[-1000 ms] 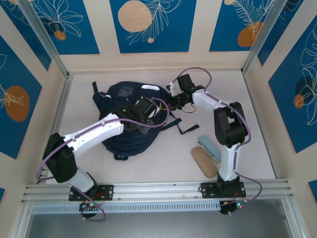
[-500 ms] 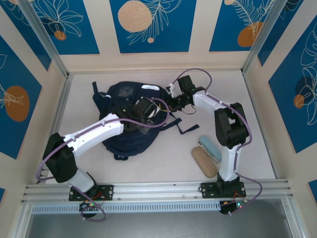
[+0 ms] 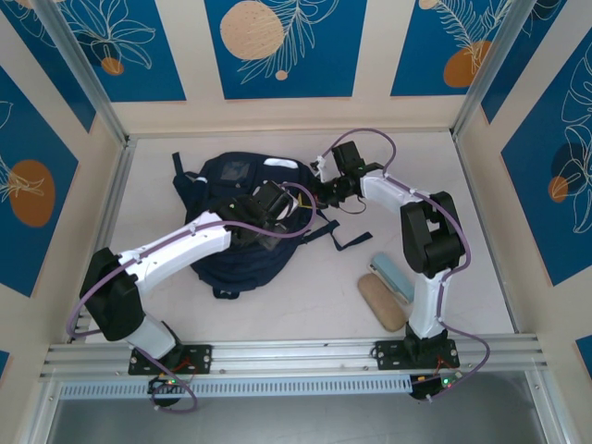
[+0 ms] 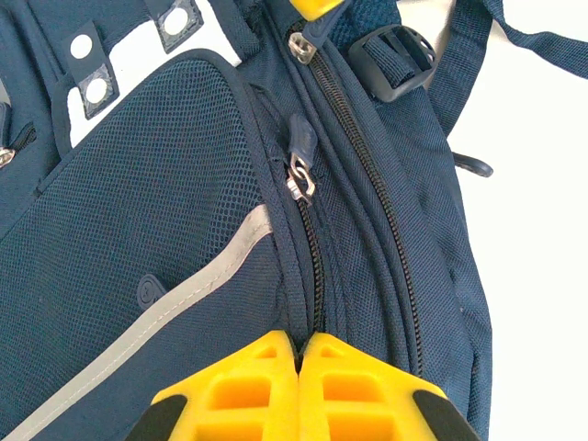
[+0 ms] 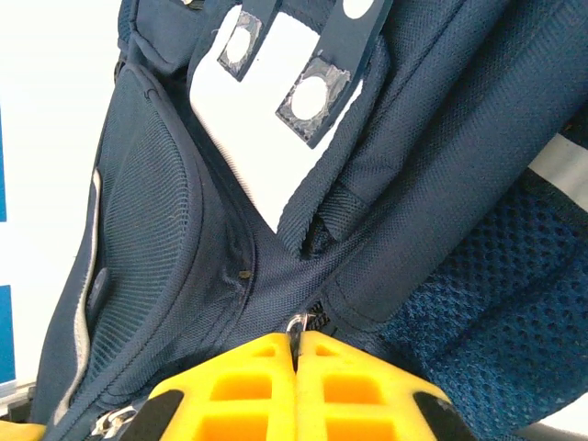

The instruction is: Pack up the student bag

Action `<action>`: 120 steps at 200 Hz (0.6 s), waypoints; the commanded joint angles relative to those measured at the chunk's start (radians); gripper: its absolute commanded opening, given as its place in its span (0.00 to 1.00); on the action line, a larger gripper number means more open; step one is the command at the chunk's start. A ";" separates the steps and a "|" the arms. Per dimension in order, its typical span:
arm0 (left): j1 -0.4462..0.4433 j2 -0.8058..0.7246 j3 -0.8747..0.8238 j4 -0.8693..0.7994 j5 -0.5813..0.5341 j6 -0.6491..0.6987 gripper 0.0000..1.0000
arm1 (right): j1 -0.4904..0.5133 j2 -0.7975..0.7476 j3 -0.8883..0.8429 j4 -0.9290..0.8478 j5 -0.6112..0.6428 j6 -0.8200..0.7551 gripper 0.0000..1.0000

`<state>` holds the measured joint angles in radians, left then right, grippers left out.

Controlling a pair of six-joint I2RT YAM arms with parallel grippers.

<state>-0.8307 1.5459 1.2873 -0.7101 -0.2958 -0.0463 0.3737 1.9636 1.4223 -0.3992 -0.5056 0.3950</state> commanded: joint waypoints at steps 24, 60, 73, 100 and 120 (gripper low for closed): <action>0.004 0.027 0.040 0.098 0.036 -0.056 0.00 | 0.005 -0.187 -0.180 0.110 -0.033 0.020 0.00; 0.005 0.093 0.086 0.143 0.069 -0.115 0.00 | 0.026 -0.338 -0.394 0.320 -0.152 0.188 0.00; 0.005 0.118 0.104 0.159 0.076 -0.141 0.00 | 0.040 -0.372 -0.447 0.359 -0.151 0.232 0.00; 0.005 0.161 0.141 0.176 0.060 -0.194 0.00 | 0.063 -0.444 -0.561 0.446 -0.125 0.301 0.00; 0.007 0.188 0.168 0.170 0.066 -0.220 0.00 | 0.066 -0.488 -0.614 0.463 -0.103 0.305 0.00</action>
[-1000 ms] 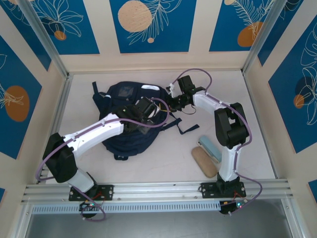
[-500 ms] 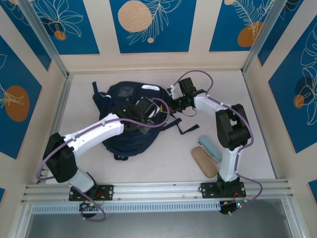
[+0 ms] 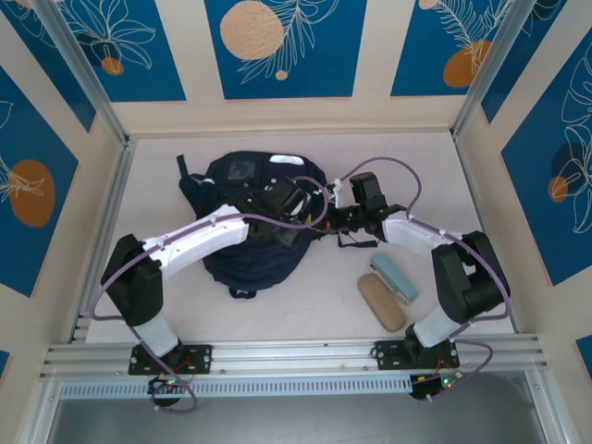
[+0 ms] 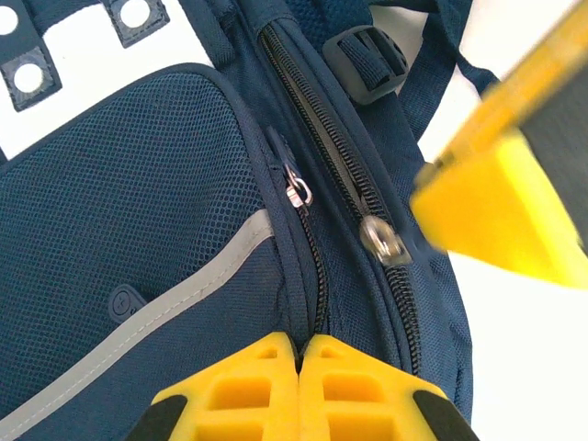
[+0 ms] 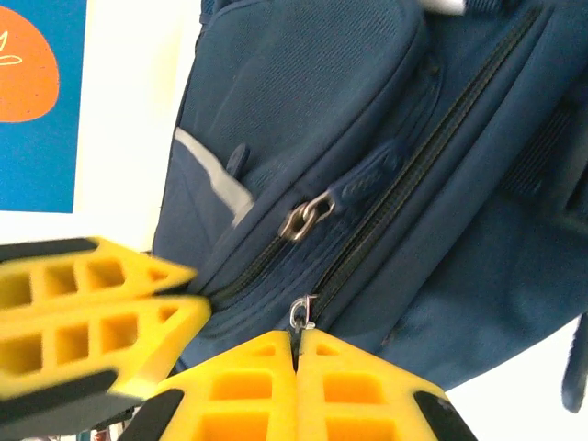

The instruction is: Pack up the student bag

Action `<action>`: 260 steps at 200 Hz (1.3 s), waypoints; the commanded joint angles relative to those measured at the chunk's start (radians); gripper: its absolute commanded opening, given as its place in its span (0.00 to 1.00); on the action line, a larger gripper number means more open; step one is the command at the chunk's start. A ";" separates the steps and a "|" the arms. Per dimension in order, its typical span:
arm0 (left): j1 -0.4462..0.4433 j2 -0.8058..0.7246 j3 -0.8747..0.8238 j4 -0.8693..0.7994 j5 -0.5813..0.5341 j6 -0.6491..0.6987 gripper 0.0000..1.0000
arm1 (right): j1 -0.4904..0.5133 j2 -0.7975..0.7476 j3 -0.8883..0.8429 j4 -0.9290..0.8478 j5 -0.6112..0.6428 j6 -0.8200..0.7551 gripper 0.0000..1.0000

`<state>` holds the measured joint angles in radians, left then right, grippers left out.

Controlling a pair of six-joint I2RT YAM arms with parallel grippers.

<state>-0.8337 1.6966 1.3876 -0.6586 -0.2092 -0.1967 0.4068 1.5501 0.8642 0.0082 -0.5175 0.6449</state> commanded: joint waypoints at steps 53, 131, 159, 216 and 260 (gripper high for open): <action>0.057 -0.035 0.077 0.094 0.134 -0.084 0.48 | -0.109 -0.145 -0.034 -0.007 -0.032 0.051 0.00; 0.064 0.054 0.123 -0.013 0.273 0.181 0.59 | -0.243 -0.005 0.179 -0.107 -0.070 0.024 0.00; 0.064 0.110 0.156 -0.013 0.201 0.188 0.55 | -0.247 0.010 0.193 -0.112 -0.085 0.022 0.00; 0.065 0.182 0.192 0.014 0.092 0.183 0.23 | -0.249 0.001 0.188 -0.149 -0.075 -0.008 0.00; 0.065 0.154 0.206 0.057 0.039 0.118 0.00 | -0.215 -0.077 0.118 -0.191 0.024 -0.093 0.00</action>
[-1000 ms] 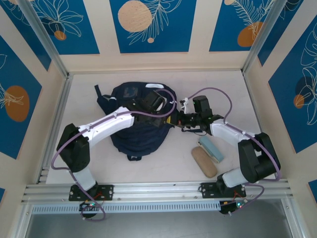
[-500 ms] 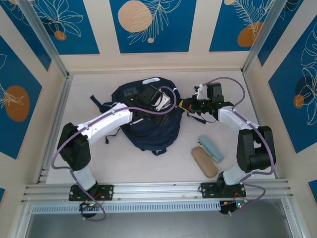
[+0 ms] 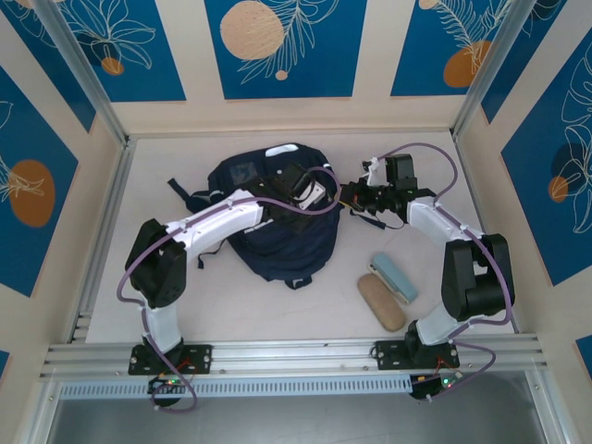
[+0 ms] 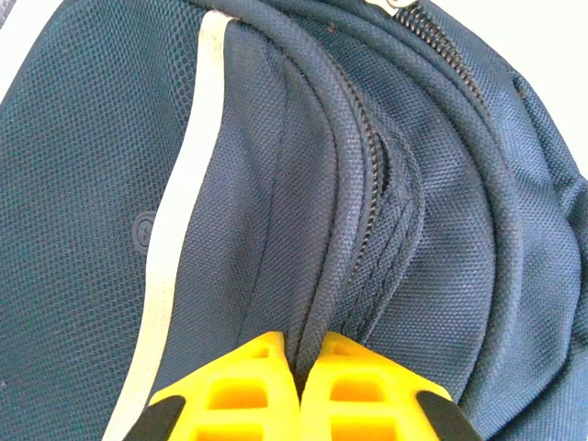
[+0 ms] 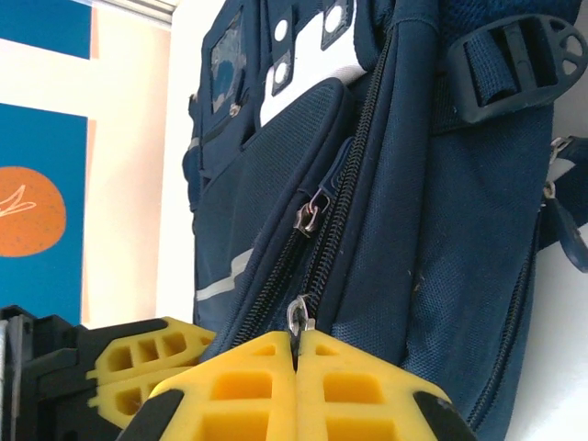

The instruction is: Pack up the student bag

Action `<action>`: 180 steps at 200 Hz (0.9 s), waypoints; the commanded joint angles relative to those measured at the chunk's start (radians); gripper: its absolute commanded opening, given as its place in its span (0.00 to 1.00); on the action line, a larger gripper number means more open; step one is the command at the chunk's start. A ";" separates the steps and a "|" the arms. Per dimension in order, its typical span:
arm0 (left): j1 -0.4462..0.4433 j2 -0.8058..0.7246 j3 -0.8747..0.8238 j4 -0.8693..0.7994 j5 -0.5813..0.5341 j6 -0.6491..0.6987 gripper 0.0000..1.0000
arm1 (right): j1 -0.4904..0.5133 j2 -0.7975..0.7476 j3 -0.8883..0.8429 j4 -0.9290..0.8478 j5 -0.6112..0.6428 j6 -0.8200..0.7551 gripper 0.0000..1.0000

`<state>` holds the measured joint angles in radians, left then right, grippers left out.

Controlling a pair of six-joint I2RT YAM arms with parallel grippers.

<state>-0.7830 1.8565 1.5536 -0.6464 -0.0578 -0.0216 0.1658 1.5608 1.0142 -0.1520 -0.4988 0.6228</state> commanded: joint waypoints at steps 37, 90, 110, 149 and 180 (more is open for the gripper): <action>0.016 -0.008 0.080 0.049 -0.190 -0.173 0.00 | 0.071 -0.190 -0.121 -0.007 -0.013 -0.082 0.00; 0.016 0.023 0.103 0.069 -0.188 -0.220 0.00 | 0.132 -0.285 -0.206 -0.002 -0.048 0.027 0.00; 0.015 0.025 0.111 0.077 -0.192 -0.239 0.00 | 0.160 -0.304 -0.259 0.054 -0.046 0.138 0.00; 0.016 0.008 0.081 0.088 -0.174 -0.226 0.00 | 0.135 -0.347 -0.272 0.029 0.044 0.291 0.00; 0.017 -0.027 0.019 0.116 -0.152 -0.233 0.00 | 0.056 -0.323 -0.256 0.015 -0.009 0.516 0.00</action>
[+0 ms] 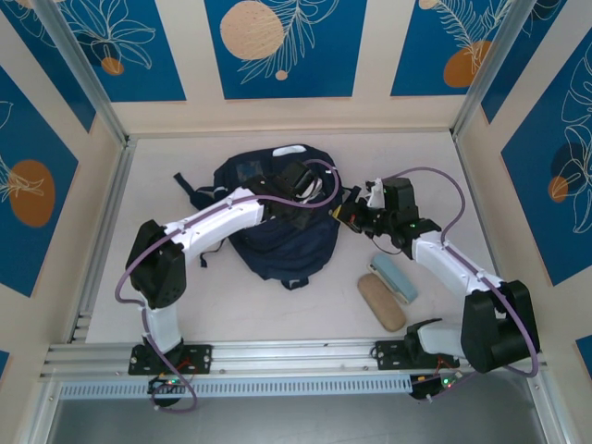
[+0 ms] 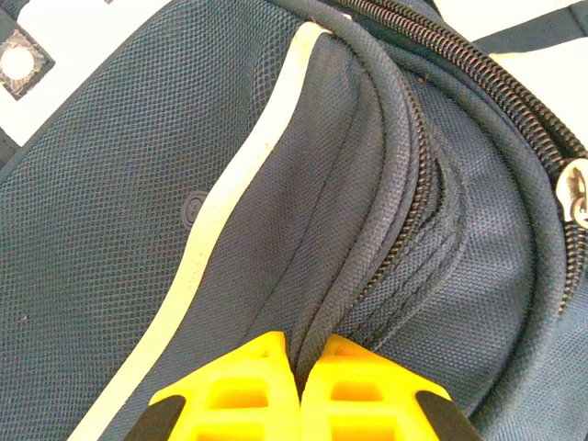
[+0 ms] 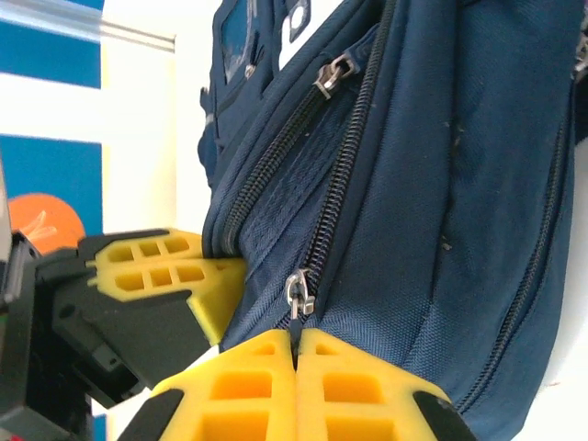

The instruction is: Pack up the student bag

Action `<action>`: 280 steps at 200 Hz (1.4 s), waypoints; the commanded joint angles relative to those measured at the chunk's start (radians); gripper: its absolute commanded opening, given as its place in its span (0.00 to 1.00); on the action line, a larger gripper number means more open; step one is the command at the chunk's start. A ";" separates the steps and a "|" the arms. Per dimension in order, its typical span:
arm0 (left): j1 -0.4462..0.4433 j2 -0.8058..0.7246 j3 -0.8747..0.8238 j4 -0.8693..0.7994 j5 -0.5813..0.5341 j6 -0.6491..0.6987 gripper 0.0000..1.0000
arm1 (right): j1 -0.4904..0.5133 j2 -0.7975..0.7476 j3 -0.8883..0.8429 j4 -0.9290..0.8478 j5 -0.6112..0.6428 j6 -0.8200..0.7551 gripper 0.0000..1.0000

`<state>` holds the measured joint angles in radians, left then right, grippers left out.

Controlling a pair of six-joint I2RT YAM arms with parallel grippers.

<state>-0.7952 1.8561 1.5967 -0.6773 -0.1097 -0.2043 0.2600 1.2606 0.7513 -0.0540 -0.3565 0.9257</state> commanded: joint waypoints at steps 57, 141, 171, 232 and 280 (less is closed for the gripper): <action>0.028 -0.026 -0.055 0.212 -0.091 -0.123 0.00 | -0.028 -0.018 -0.022 -0.103 -0.214 0.427 0.00; 0.030 -0.096 -0.114 0.221 -0.067 0.032 0.00 | -0.019 -0.084 0.077 -0.425 0.139 -0.135 0.44; 0.031 -0.129 -0.138 0.227 -0.018 0.080 0.00 | 0.014 -0.079 0.118 -0.394 0.185 -0.380 0.47; 0.031 -0.172 -0.144 0.206 -0.002 0.122 0.00 | 0.174 0.079 0.249 -0.383 0.305 -0.717 0.40; 0.031 -0.223 -0.174 0.211 -0.002 0.134 0.00 | 0.175 0.138 0.291 -0.334 0.317 -0.798 0.36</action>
<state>-0.7723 1.7199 1.4242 -0.5026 -0.1246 -0.0818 0.4347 1.3815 0.9882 -0.4152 -0.0700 0.2195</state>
